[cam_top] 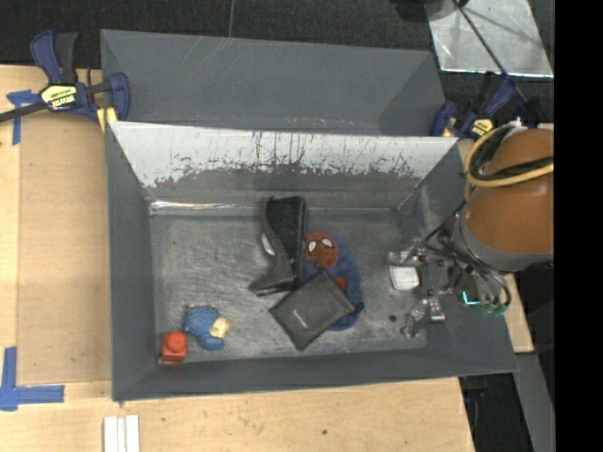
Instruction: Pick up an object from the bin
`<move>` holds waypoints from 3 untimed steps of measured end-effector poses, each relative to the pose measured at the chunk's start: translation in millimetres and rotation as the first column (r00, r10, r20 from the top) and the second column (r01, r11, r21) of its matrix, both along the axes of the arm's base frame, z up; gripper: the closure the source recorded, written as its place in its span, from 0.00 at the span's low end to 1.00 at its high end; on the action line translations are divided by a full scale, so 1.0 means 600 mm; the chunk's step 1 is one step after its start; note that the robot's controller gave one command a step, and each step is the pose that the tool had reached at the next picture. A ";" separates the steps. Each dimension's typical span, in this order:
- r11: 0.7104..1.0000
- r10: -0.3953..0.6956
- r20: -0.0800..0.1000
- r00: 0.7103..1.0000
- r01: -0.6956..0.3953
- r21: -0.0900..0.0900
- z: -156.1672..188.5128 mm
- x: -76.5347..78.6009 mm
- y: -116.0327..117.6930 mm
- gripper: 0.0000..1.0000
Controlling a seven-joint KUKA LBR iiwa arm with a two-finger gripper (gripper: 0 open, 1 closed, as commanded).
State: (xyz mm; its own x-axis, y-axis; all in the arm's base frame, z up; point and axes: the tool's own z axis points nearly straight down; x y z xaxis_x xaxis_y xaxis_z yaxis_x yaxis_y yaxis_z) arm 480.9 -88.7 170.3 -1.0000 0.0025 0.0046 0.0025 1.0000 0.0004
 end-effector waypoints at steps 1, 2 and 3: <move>1.000 -0.024 0.012 1.000 0.024 -0.004 -0.147 0.023 0.060 0.00; 1.000 -0.021 0.018 1.000 0.021 -0.003 -0.141 0.025 0.060 1.00; 1.000 -0.021 0.001 1.000 0.021 -0.003 -0.145 0.018 0.059 0.00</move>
Offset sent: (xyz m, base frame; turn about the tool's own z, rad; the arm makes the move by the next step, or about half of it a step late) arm 0.0119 0.0375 -0.0871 0.0207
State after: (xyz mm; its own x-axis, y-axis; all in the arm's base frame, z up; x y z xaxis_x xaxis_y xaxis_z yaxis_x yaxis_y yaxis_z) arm 491.8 -53.1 83.1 -0.9997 0.0237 0.0040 0.0237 0.9997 -0.0024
